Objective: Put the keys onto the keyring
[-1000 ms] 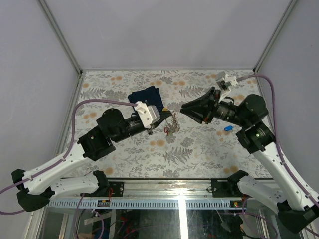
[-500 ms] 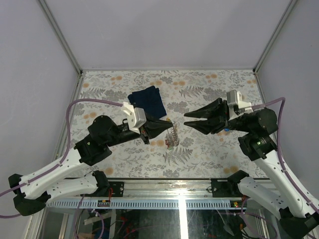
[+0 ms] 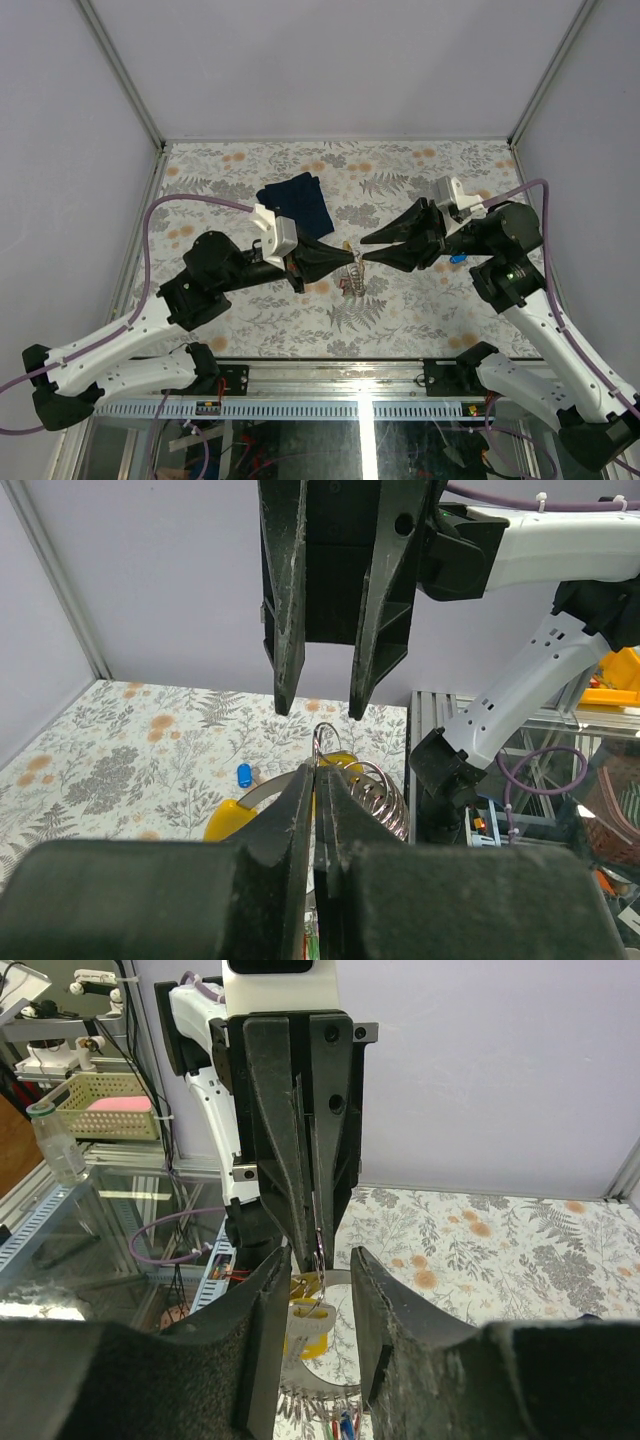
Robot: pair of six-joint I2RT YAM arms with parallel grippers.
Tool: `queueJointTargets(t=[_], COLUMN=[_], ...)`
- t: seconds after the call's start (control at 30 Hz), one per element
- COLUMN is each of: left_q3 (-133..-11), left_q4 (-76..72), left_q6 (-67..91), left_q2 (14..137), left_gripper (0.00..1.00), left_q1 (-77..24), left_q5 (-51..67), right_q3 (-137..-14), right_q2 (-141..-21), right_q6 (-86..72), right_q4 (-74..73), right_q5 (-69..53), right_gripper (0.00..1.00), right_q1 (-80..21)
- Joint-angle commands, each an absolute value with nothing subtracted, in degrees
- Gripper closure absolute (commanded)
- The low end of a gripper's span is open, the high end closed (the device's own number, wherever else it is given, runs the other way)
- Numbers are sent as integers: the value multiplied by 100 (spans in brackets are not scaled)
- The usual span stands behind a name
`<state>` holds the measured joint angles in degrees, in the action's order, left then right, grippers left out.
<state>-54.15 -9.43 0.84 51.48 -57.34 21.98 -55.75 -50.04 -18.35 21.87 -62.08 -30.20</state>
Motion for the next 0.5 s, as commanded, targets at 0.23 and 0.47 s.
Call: queueJointTargets(t=[0.23,0.47], left_q3=[-5555,-5568], left_q4=[-1594,-1688], left_q6=[166,226], left_q2=[5151,5170], left_gripper=[100,100], left_q1=[-5752,-5754], left_q5=[2391,2448], right_q3=[-5528,-5441], right_q2=[-5035,-5023], right_q6=[-1802,-1797], right_q4=[2321,2271], right_q5=[-6345,-6408], right_gripper=[66,74], right_q1=[-3138,-3144])
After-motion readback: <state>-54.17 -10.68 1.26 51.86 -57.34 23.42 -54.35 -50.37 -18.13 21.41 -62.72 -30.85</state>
